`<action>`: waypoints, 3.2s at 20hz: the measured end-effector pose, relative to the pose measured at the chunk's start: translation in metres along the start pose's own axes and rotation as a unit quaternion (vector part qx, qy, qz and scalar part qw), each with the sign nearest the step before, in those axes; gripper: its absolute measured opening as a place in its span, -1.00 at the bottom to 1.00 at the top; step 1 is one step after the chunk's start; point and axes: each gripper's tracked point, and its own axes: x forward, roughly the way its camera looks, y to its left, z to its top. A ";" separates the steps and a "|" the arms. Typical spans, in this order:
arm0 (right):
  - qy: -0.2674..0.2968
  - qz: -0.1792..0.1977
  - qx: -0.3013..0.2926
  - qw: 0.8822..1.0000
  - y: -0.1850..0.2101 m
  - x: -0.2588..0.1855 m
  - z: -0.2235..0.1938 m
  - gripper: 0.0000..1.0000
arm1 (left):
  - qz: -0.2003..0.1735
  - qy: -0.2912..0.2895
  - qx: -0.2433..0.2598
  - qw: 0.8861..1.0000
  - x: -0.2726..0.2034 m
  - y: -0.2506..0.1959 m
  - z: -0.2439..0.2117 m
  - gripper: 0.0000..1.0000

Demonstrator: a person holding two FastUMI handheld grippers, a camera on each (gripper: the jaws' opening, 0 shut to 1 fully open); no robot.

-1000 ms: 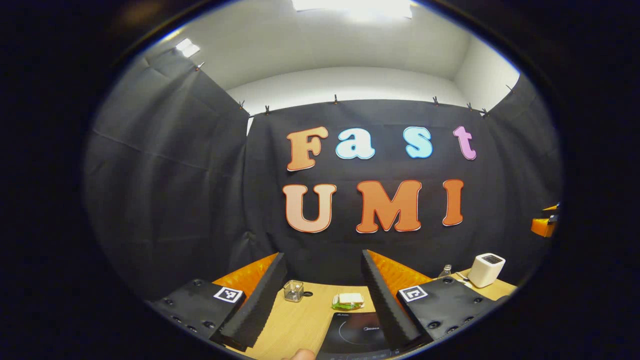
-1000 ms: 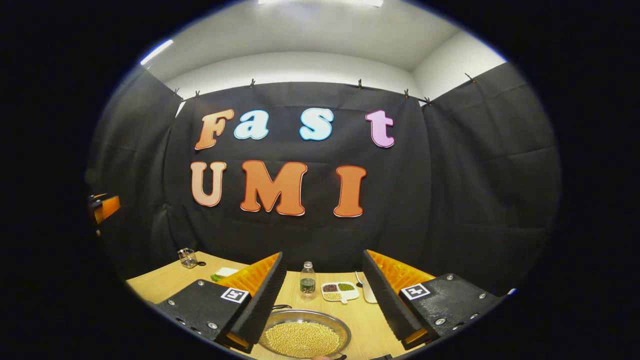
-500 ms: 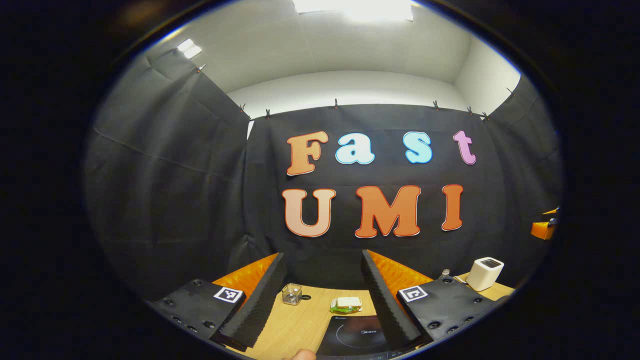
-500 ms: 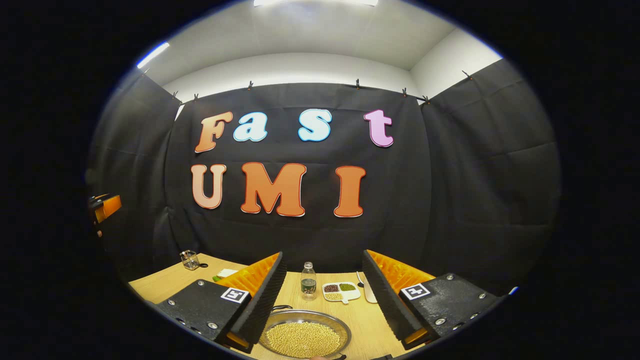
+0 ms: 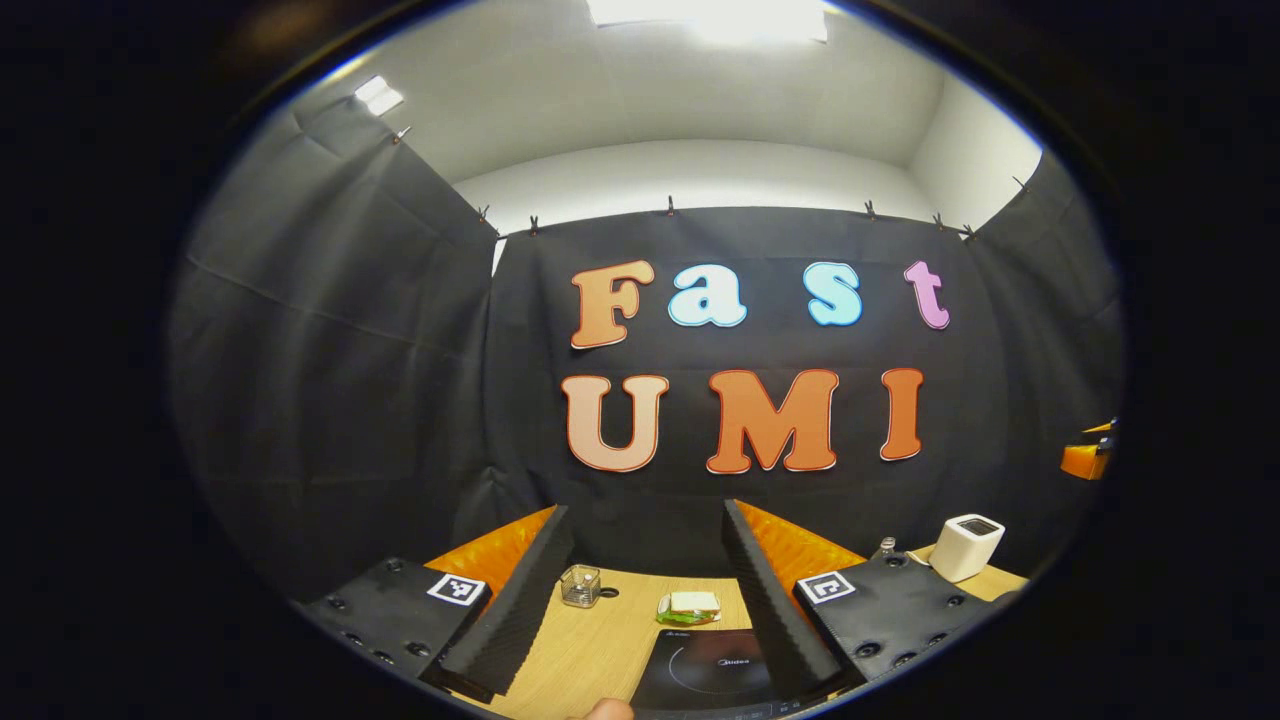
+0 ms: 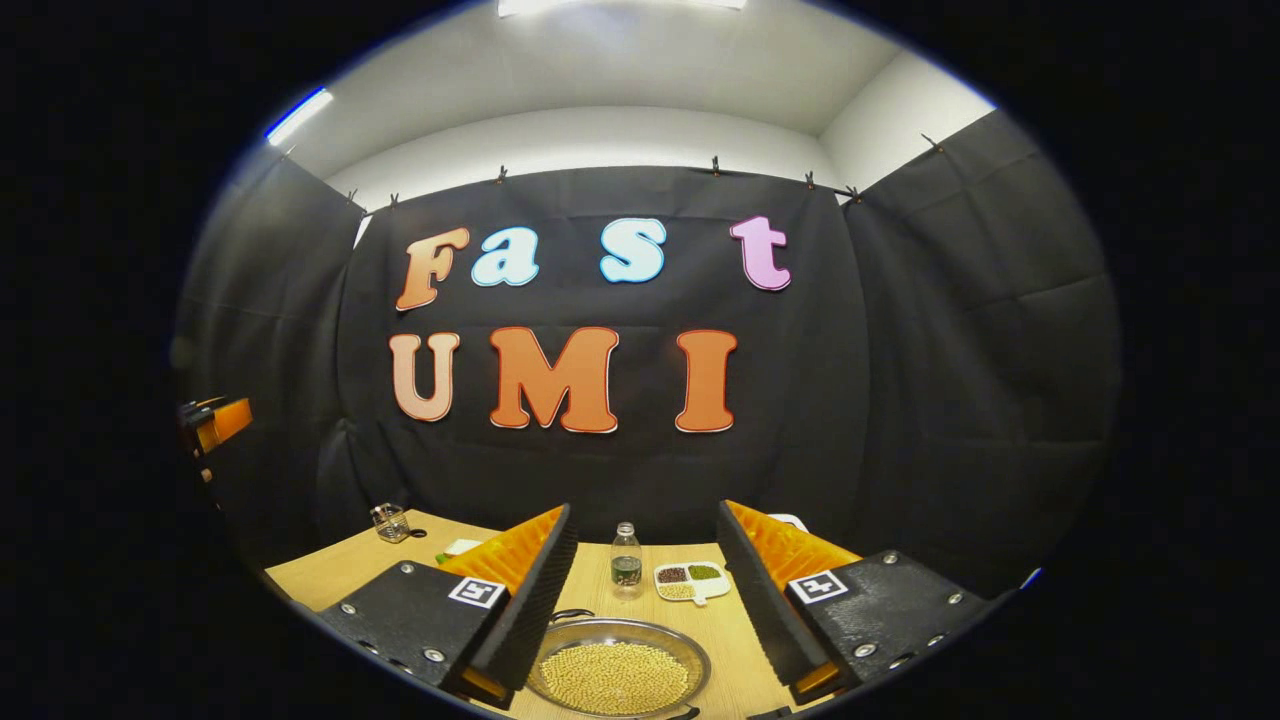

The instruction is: First push the handle of the pot to place it horizontally, then grasp the pot with both hands and set it on the induction cooktop.

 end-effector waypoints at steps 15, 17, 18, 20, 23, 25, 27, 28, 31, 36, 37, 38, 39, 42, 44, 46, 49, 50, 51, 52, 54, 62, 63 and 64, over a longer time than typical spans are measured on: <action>0.032 0.008 0.013 0.999 0.000 -0.004 -0.042 -0.60 | -0.003 -0.007 0.007 1.000 -0.007 -0.005 0.005 0.97; 0.043 0.008 0.022 0.999 0.004 -0.008 -0.055 -0.87 | -0.003 -0.007 0.005 1.000 -0.005 -0.003 0.005 0.97; 0.048 0.011 0.023 0.999 0.006 -0.009 -0.061 -0.95 | -0.002 -0.006 0.004 1.000 -0.006 -0.003 0.004 0.97; 0.060 0.018 0.018 0.998 0.010 -0.012 -0.077 -1.00 | -0.001 -0.004 0.006 1.000 -0.005 -0.004 0.001 0.97; 0.083 0.015 0.016 0.996 0.007 -0.017 -0.104 -1.00 | 0.001 -0.002 0.009 1.000 -0.004 -0.002 0.000 0.97; 0.106 0.016 0.021 0.994 0.007 -0.021 -0.124 -1.00 | 0.002 -0.004 0.011 1.000 -0.004 -0.001 0.001 0.97; 0.127 0.011 0.020 0.992 0.002 -0.023 -0.144 -1.00 | 0.004 -0.005 0.011 1.000 -0.004 0.002 0.002 0.95; 0.140 0.009 0.020 0.990 0.000 -0.026 -0.156 -1.00 | 0.004 -0.005 0.011 1.000 -0.005 0.001 0.002 0.97; 0.172 0.014 0.015 0.985 0.002 -0.036 -0.184 -1.00 | 0.008 -0.005 0.013 1.000 -0.005 0.005 0.002 0.97; 0.225 0.012 0.002 0.974 -0.003 -0.049 -0.229 -1.00 | 0.008 -0.006 0.012 1.000 -0.005 0.005 0.002 0.97; 0.235 0.013 0.000 0.972 -0.003 -0.051 -0.237 -1.00 | 0.008 -0.006 0.011 1.000 -0.006 0.004 0.002 0.97; 0.245 0.015 -0.002 0.969 -0.003 -0.054 -0.246 -1.00 | 0.007 -0.004 0.011 1.000 -0.006 0.005 0.000 0.97; 0.257 0.015 -0.004 0.966 -0.003 -0.057 -0.255 -1.00 | 0.007 -0.004 0.010 1.000 -0.006 0.005 0.000 0.97; 0.290 0.018 -0.005 0.957 -0.004 -0.065 -0.281 -1.00 | 0.005 -0.003 0.009 1.000 -0.005 0.003 0.000 0.97; 0.308 0.021 -0.005 0.951 -0.004 -0.072 -0.295 -1.00 | 0.005 -0.002 0.010 1.000 -0.006 0.001 0.000 0.97; 0.320 0.024 -0.006 0.947 -0.002 -0.077 -0.307 -1.00 | 0.004 -0.003 0.012 1.000 -0.008 0.000 0.002 0.97; 0.338 0.033 -0.003 0.940 0.003 -0.082 -0.324 -1.00 | 0.004 -0.004 0.014 1.000 -0.010 0.000 0.004 0.95; 0.344 0.036 -0.003 0.938 0.004 -0.083 -0.330 -1.00 | 0.004 -0.005 0.014 1.000 -0.011 0.000 0.004 0.97; 0.349 0.039 -0.002 0.936 0.006 -0.084 -0.335 -1.00 | 0.004 -0.005 0.014 1.000 -0.012 -0.001 0.005 0.97; 0.354 0.042 -0.001 0.934 0.008 -0.084 -0.339 -1.00 | 0.004 -0.005 0.014 1.000 -0.013 -0.001 0.005 0.97; 0.362 0.046 0.001 0.931 0.012 -0.083 -0.346 -1.00 | 0.002 -0.004 0.015 1.000 -0.013 -0.003 0.004 0.97; 0.378 0.046 -0.002 0.925 0.015 -0.082 -0.365 -1.00 | -0.001 0.003 0.013 1.000 -0.010 -0.005 -0.002 0.97; 0.377 0.040 -0.007 0.925 0.011 -0.080 -0.366 -1.00 | -0.001 0.001 0.014 1.000 -0.010 -0.005 -0.002 0.97; 0.377 0.035 -0.006 0.926 0.008 -0.078 -0.366 -1.00 | -0.002 0.001 0.015 1.000 -0.010 -0.005 -0.004 0.97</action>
